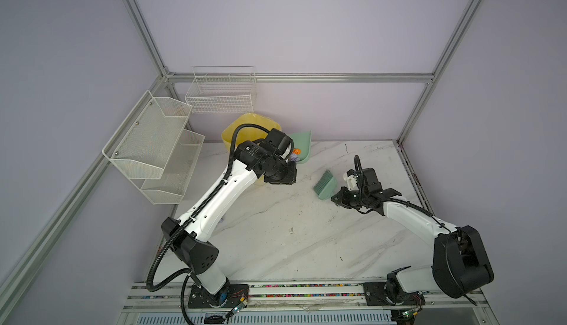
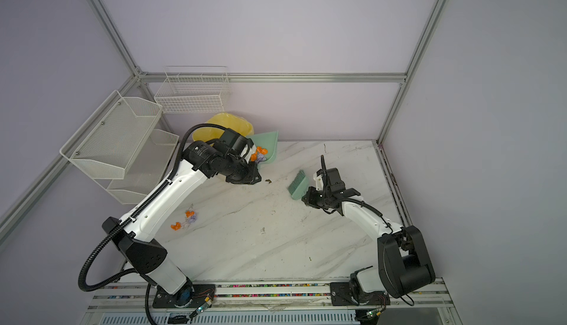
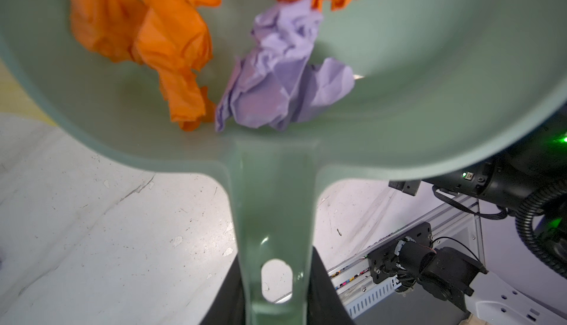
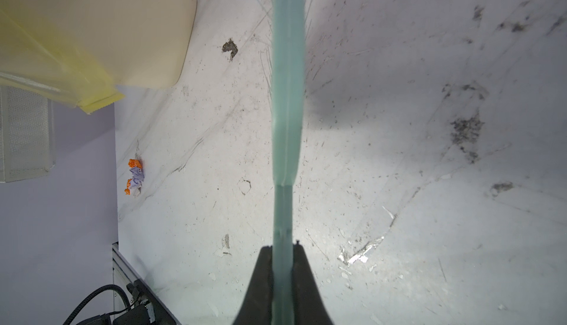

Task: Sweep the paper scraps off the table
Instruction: 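Lift the green dustpan with the left gripper and carry it over the yellow bin, then tip the dustpan over the bin with the left gripper to empty scraps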

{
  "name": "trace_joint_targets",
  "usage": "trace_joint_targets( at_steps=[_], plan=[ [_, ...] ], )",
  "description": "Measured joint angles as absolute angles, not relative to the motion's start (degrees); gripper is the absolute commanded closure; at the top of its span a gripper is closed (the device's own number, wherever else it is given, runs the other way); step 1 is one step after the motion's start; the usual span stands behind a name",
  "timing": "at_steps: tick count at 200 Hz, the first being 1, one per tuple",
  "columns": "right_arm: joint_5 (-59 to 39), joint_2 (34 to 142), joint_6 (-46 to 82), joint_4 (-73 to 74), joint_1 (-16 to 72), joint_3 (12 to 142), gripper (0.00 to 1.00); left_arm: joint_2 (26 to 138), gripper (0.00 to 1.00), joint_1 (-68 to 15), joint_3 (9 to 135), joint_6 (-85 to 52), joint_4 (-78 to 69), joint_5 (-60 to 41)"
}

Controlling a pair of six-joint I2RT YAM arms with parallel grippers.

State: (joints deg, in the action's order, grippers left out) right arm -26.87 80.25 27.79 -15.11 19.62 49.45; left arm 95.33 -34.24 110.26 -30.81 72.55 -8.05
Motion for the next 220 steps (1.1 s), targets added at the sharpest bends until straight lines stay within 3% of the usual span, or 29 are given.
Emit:
trace_joint_targets(
  at_steps=[142, 220],
  plan=[
    [-28.34, 80.25, 28.29, -14.00, 19.59, 48.18, 1.00, 95.74, 1.00, -18.65, 116.29, -33.10, 64.62, -30.50],
    [-29.04, 80.25, 28.82, -13.85, 19.59, 48.21, 1.00, 90.83, 1.00, -10.26, 100.95, -43.57, 45.95, -45.47]
  ],
)
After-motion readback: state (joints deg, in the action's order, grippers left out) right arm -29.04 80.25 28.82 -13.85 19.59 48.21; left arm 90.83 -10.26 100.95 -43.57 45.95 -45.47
